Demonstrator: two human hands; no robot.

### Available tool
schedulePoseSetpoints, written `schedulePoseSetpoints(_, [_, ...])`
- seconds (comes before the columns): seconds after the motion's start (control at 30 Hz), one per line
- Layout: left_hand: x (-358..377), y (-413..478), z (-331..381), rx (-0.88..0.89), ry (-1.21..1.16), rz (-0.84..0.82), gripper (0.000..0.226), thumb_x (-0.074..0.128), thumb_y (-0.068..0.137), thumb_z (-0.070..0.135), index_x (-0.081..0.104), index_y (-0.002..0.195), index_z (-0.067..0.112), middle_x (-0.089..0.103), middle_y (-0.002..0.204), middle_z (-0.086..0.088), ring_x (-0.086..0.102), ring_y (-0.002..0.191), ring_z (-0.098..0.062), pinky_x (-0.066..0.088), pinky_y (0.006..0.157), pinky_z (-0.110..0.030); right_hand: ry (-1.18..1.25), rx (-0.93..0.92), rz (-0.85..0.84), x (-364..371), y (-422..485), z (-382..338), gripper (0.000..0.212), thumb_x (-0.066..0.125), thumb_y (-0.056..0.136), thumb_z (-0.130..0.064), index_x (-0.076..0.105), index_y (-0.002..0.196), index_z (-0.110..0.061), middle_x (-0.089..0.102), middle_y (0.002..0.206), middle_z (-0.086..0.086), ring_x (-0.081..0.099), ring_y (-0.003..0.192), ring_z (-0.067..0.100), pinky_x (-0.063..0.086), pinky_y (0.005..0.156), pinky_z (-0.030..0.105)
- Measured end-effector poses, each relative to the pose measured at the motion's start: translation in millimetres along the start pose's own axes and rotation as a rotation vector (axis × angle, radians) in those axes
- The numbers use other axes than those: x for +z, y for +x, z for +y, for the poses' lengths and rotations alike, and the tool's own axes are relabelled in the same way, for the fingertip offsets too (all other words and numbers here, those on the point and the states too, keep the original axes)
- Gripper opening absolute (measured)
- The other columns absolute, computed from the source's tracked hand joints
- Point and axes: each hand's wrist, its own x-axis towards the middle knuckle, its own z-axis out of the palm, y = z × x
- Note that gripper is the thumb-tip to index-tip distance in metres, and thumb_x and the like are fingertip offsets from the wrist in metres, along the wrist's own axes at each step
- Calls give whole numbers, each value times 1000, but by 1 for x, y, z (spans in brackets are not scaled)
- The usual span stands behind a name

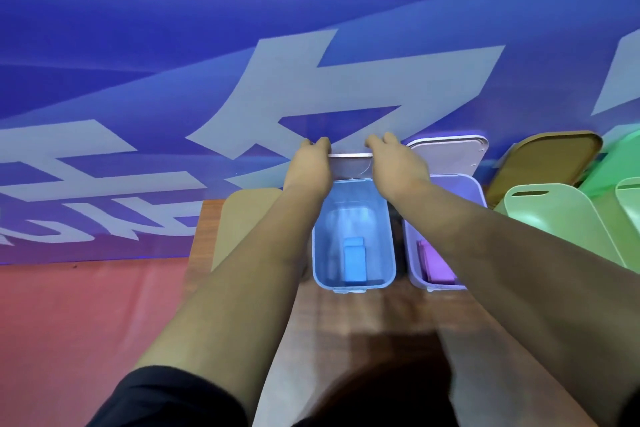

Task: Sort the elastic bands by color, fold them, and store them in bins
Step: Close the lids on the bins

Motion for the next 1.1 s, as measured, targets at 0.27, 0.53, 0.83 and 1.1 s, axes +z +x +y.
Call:
schedulePoseSetpoints(0.27, [-19, -56, 0, 65, -107, 132, 10, 52, 102, 15, 60, 103, 10, 56, 102, -9, 57, 89, -34, 37, 68, -33, 55, -181, 247, -5, -42, 21, 23, 50, 103, -19, 67, 117, -26, 59, 108, 5, 63, 90, 39, 41, 67, 37])
schedulePoseSetpoints(0.53, [24, -157, -22, 7, -89, 61, 9, 66, 88, 10, 67, 95, 16, 62, 96, 0, 63, 86, -29, 49, 68, -33, 92, -322, 177, 52, -128, 43, 17, 72, 88, -23, 72, 105, -24, 65, 104, 1, 65, 81, 35, 54, 69, 42])
schedulePoseSetpoints(0.83, [75, -211, -27, -67, -38, -8, 12, 65, 78, 3, 63, 84, 13, 59, 95, -5, 56, 83, -32, 52, 68, -48, -1, -417, 95, 86, -183, 59, 16, 76, 78, -20, 68, 91, -17, 60, 95, 4, 56, 79, 33, 51, 71, 44])
schedulePoseSetpoints(1.1, [94, -228, -40, -110, 6, -32, 12, 63, 84, 0, 65, 87, 11, 59, 100, -7, 53, 89, -33, 51, 73, -46, -30, -436, -27, 113, -197, 62, 20, 73, 75, -10, 65, 92, -16, 56, 98, 4, 55, 81, 30, 54, 73, 44])
